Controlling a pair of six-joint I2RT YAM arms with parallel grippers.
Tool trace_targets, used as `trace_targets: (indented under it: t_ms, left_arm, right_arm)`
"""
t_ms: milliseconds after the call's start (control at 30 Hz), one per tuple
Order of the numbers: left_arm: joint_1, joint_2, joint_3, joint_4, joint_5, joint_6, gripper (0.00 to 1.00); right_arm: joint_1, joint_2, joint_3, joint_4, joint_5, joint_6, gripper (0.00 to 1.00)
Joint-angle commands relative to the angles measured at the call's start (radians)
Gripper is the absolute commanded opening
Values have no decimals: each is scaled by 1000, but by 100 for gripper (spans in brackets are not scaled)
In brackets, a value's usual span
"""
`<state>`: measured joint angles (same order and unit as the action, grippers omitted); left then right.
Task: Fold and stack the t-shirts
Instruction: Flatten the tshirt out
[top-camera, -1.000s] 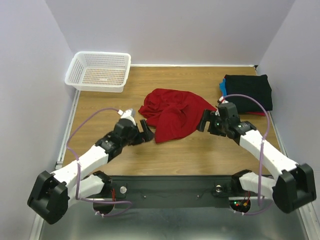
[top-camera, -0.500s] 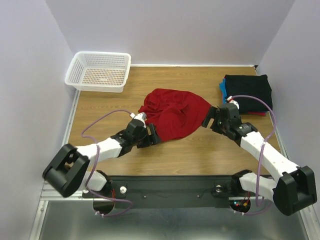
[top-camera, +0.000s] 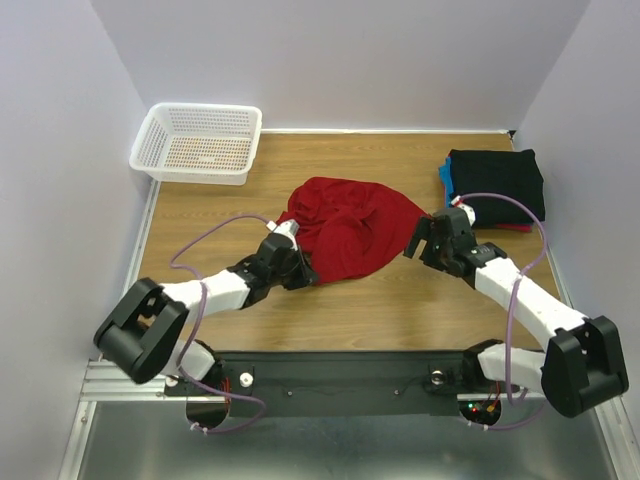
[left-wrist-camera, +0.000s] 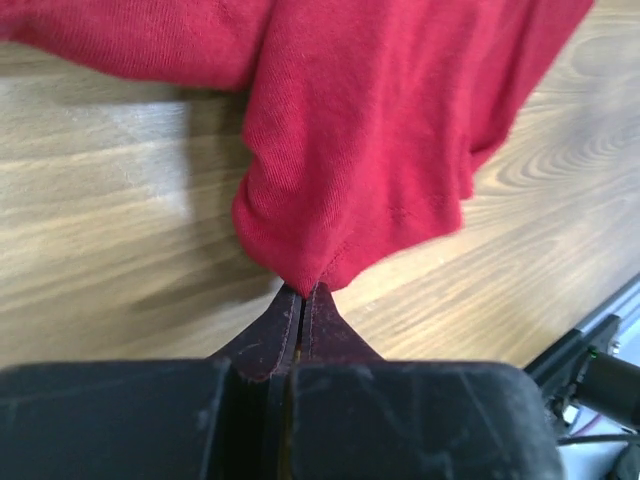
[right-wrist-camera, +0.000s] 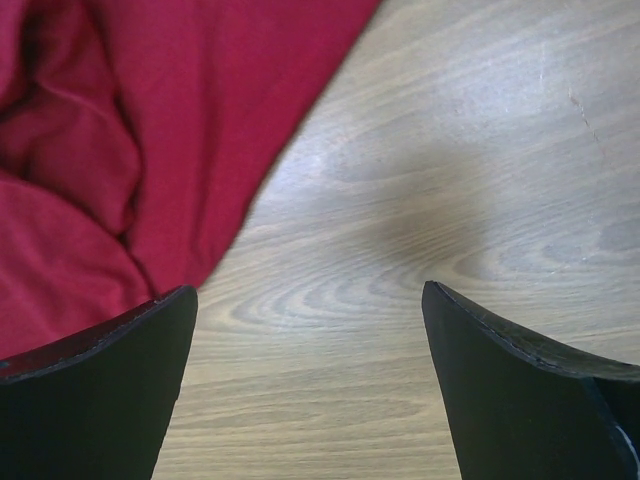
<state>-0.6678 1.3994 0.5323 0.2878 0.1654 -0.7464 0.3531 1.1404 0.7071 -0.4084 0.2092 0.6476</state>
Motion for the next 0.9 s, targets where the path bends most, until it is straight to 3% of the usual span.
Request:
trace_targets:
  t_ms: [0, 100, 233, 433, 533, 867]
  left_arm:
    - [-6, -157, -54, -22, -27, -28, 0]
    - [-6, -311, -92, -97, -79, -48, 0]
    - [-6, -550, -114, -313, -229, -97, 0]
    - [4, -766, -118, -550, -360, -157, 0]
    - [2, -836, -114, -627, -404, -205, 0]
    - [2, -872, -178, -596, -356, -242, 0]
  right_arm:
    - [-2, 62, 60, 37, 21, -23, 100]
    - [-2, 125, 95, 37, 24, -31, 100]
    - [-3, 192, 149, 39, 48, -14, 100]
    - [0, 275, 201, 56, 111, 23, 100]
    - [0, 314, 222, 59, 147, 43, 100]
    - [0, 348, 120, 85, 84, 135, 98]
